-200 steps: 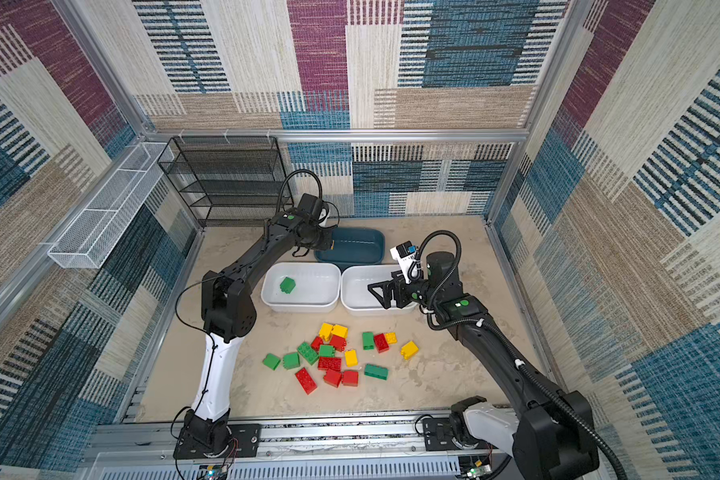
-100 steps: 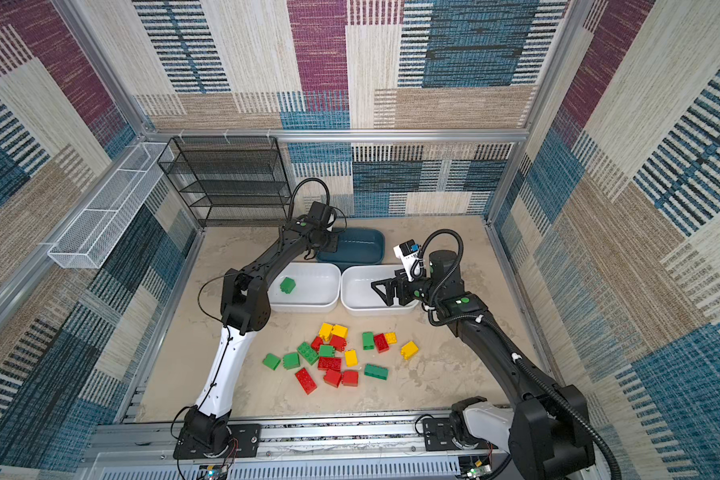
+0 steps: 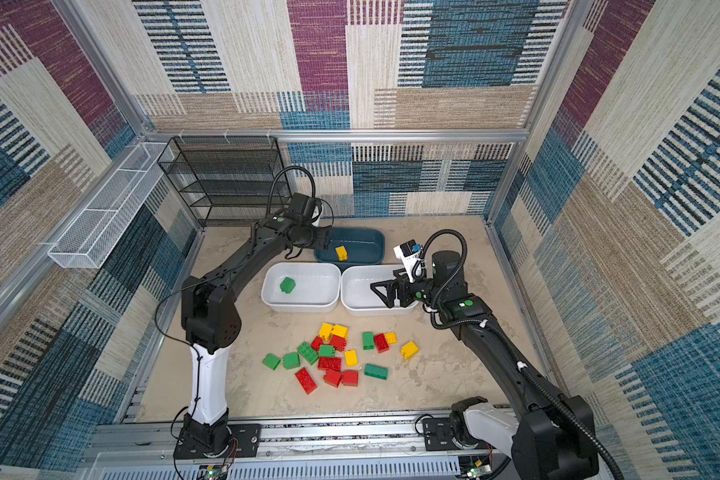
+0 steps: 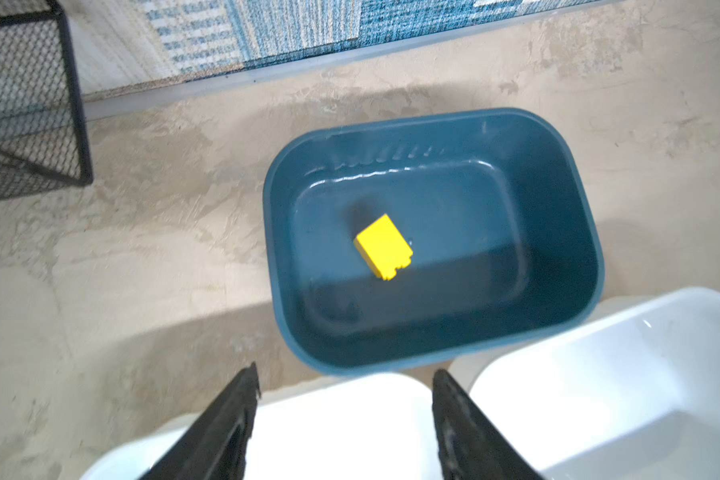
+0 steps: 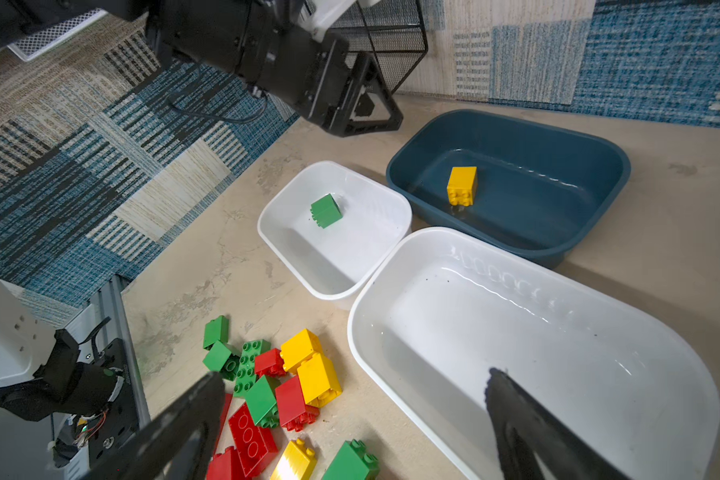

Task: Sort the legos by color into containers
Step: 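Return the left gripper to the pile and grasp a green brick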

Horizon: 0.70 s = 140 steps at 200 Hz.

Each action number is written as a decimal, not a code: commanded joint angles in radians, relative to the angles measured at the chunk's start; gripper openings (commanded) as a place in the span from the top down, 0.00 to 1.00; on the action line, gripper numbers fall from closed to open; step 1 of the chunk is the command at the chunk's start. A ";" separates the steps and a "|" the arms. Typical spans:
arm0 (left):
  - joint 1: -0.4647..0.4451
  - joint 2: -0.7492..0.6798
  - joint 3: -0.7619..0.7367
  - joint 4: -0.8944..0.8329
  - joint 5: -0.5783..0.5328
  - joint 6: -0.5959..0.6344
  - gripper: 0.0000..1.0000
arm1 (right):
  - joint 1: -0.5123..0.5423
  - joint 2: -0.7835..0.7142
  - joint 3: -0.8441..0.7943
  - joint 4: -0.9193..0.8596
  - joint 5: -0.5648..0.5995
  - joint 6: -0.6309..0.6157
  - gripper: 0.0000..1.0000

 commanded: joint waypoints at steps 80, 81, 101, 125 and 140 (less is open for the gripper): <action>-0.011 -0.674 -0.793 -0.077 -0.069 -0.286 0.32 | 0.019 -0.003 -0.035 0.032 -0.062 0.037 0.01; -0.011 -0.678 -0.798 -0.080 -0.072 -0.292 0.32 | 0.020 -0.003 -0.035 0.033 -0.062 0.037 0.01; -0.013 -0.768 -0.885 -0.128 -0.083 -0.460 0.34 | 0.029 -0.002 -0.044 0.046 -0.062 0.044 0.01; -0.021 -0.843 -1.009 -0.136 -0.082 -0.682 0.35 | 0.036 0.007 -0.052 0.064 -0.071 0.053 0.01; -0.027 -0.857 -1.046 -0.135 -0.096 -0.773 0.36 | 0.040 0.013 -0.058 0.074 -0.075 0.055 0.01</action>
